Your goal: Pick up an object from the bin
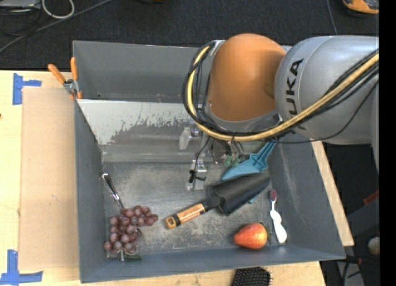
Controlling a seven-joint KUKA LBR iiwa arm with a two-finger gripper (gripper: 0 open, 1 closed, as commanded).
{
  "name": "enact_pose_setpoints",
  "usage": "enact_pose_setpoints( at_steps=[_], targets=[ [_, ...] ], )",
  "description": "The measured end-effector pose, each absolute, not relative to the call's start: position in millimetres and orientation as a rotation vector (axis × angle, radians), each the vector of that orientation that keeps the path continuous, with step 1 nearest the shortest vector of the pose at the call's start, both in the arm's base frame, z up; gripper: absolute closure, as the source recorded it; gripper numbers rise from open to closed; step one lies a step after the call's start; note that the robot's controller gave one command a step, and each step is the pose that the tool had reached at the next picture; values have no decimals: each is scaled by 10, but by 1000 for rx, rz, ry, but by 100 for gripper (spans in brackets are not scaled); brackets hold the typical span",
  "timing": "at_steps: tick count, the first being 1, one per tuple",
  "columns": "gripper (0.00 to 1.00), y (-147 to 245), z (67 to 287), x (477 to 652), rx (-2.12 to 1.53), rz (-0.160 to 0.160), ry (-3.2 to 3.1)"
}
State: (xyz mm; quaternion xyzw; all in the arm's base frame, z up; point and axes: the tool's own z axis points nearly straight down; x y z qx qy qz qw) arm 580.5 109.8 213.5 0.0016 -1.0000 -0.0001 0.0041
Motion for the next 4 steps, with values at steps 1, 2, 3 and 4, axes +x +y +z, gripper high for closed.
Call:
enact_pose_setpoints(
  at_steps=[1,2,3,4],
  targets=[
    [0,1092,2177,5822,1,-1,-3141],
    [0,931,1853,5487,230,-3,-3138],
    [0,615,1450,5250,309,-3,-3127],
    [0,471,1262,5252,367,-3,-3127]
  ],
)
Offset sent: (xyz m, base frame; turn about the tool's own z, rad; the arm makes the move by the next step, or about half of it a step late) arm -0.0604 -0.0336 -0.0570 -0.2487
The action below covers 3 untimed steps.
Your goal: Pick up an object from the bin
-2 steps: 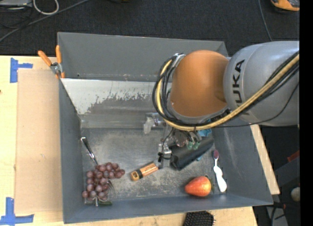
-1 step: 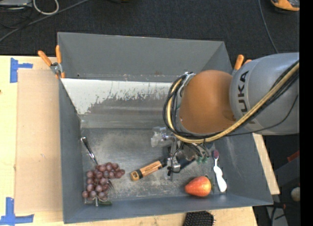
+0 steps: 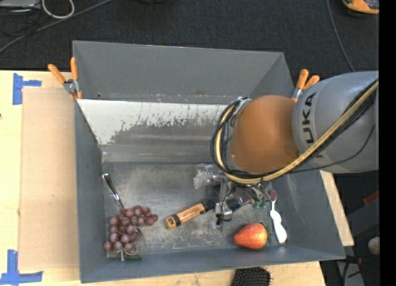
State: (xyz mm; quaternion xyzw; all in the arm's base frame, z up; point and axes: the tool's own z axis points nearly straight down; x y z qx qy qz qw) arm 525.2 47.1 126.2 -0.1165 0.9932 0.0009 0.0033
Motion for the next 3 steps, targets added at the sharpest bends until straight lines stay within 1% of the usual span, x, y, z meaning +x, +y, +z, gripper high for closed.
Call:
enact_pose_setpoints(
  at_steps=[1,2,3],
  targets=[
    [0,480,1020,5445,-829,4,3031],
    [0,321,895,5684,-942,4,2996],
    [0,-245,754,5526,-1154,6,2919]
  ],
)
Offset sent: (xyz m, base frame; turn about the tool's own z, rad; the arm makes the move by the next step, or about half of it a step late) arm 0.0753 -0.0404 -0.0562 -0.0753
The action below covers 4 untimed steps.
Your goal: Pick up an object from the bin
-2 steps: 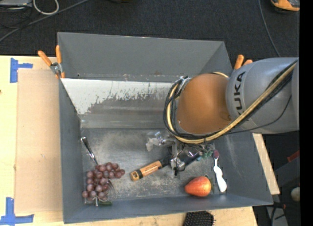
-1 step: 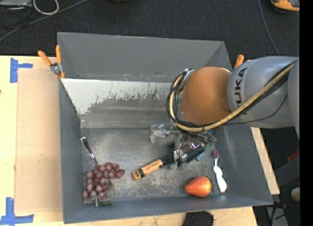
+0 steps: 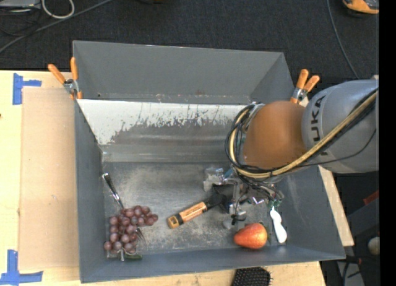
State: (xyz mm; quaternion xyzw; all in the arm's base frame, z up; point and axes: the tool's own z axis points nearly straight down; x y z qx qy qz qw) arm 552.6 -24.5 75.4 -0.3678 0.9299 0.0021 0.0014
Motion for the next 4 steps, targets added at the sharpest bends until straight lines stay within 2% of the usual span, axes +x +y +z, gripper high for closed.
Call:
enact_pose_setpoints(
  at_steps=[1,3,4],
  targets=[
    [100,-355,717,5606,-1215,8,2896],
    [100,-433,705,5536,-1205,13,2899],
    [100,-531,1368,5482,-1239,13,2884]
  ],
)
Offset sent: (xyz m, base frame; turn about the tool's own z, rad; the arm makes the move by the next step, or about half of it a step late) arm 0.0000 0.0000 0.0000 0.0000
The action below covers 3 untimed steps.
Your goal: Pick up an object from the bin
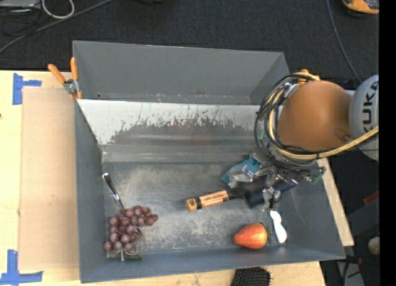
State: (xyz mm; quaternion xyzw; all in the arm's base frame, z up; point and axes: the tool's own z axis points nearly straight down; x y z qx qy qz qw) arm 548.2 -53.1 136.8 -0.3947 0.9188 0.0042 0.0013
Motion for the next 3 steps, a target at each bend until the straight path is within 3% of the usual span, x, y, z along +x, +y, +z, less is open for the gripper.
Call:
enact_pose_setpoints(
  at_steps=[1,2,3],
  targets=[
    [100,-571,813,5536,-1182,20,2913],
    [100,-647,1139,5528,-1306,19,2857],
    [100,-634,1307,5539,-1285,18,2864]
  ],
)
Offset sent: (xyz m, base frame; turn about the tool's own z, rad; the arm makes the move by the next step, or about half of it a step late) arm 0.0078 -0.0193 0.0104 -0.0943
